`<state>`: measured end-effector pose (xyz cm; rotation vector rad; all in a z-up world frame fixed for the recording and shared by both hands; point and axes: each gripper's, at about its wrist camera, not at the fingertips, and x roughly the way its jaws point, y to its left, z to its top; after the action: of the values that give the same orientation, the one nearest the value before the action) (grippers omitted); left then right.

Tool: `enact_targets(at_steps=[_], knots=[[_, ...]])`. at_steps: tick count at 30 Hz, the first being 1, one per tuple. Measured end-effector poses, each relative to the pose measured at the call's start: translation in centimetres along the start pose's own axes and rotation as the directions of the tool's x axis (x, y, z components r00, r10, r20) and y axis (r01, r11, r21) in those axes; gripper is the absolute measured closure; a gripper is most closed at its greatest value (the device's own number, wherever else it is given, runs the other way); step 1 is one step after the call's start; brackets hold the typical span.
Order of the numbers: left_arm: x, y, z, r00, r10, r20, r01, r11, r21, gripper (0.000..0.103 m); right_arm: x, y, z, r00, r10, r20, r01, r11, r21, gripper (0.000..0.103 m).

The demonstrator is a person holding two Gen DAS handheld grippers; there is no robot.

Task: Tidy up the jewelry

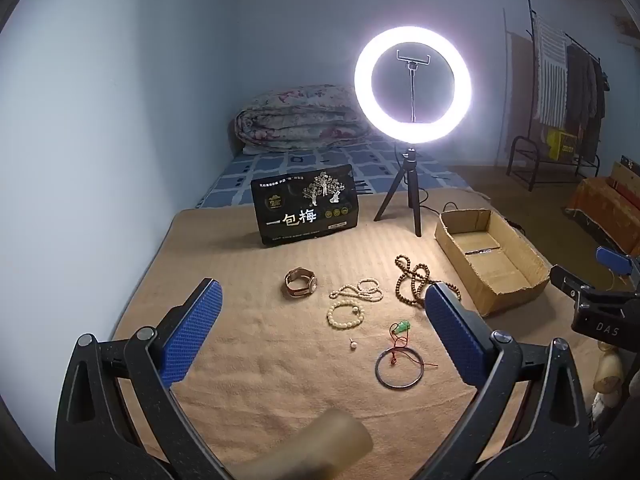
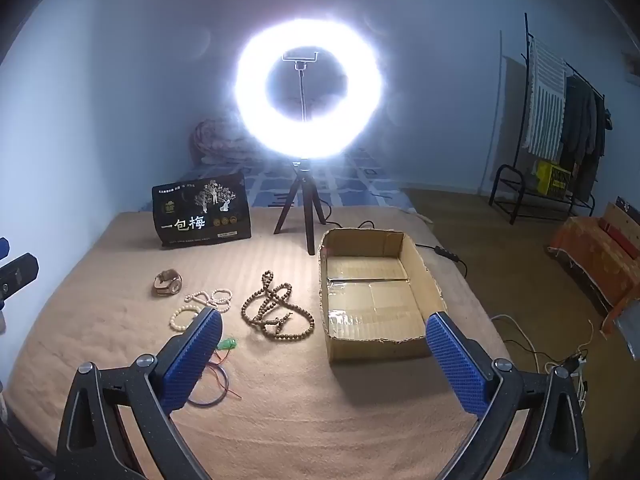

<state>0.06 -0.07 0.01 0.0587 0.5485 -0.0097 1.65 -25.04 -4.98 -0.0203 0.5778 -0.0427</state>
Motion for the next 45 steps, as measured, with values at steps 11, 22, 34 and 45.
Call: enact_targets(at_steps=[11, 22, 34, 45], knots=[[0.2, 0.6, -0.2, 1.0, -0.005, 0.009, 0.005, 1.0, -0.026, 0.0, 0.6, -0.7, 0.2, 1.0, 0.005, -0.022, -0.004, 0.999, 0.035, 0.0], [0.3, 0.8, 0.1, 1.0, 0.002, 0.01, -0.001, 1.0, -0.029, 0.0, 0.3, -0.9, 0.2, 1.0, -0.004, -0.026, 0.005, 1.0, 0.03, 0.0], [0.4, 0.6, -0.1, 1.0, 0.009, 0.014, -0.009, 0.999, -0.03, 0.0, 0.3, -1.1, 0.0, 1.0, -0.005, -0.028, 0.006, 0.999, 0.037, 0.0], [0.4, 0.5, -0.1, 1.0, 0.009, 0.013, -0.009, 0.999, -0.032, 0.0, 0.4, -1.2, 0.0, 0.999, -0.002, -0.036, 0.003, 0.999, 0.04, 0.0]])
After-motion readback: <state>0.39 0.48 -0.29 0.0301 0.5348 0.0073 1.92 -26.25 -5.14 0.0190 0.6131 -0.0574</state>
